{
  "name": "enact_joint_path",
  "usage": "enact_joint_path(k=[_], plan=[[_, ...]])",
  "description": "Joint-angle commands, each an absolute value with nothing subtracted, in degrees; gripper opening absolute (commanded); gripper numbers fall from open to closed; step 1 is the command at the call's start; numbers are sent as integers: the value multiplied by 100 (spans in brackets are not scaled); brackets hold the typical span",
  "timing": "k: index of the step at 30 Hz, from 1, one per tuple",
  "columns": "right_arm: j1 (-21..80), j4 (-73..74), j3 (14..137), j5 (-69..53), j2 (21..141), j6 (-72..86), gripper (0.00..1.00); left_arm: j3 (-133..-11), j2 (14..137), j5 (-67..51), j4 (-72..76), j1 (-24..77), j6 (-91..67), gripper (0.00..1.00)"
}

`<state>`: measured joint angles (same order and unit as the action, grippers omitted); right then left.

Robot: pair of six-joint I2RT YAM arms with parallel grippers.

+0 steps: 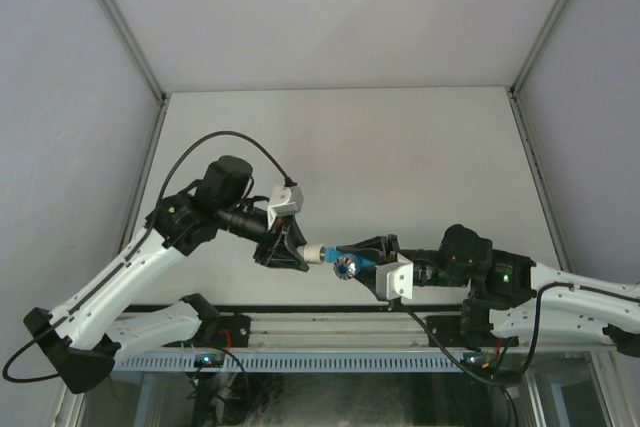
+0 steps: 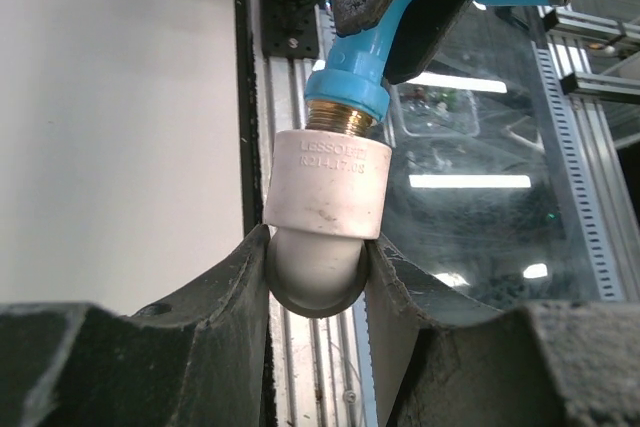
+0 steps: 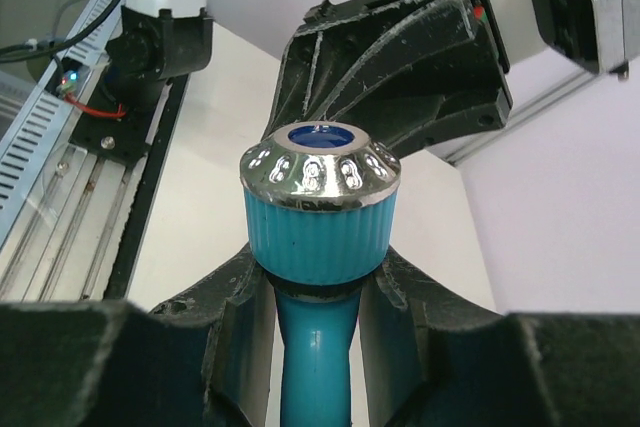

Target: Install the water faucets

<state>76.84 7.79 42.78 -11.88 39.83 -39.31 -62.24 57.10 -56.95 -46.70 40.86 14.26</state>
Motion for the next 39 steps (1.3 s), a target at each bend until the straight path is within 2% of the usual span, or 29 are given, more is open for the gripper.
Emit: enact_joint_path(k=[1, 20, 30, 39], plan=[[7875, 145, 4262, -1427, 4153, -3170, 0, -6190, 5379, -5198, -3225, 4069, 1009, 0], [7287, -245, 4255, -2502, 3868, -2061, 0, -6406, 5138, -4935, -4094, 4327, 2639, 0], [7238, -268, 4371, -2042, 4116, -1617, 0, -6384, 5065, -4454, -4090, 4493, 2742, 0], [7188, -628, 4329, -1584, 4233, -819, 0, -5901, 4575, -4147, -3469, 4751, 3038, 0]])
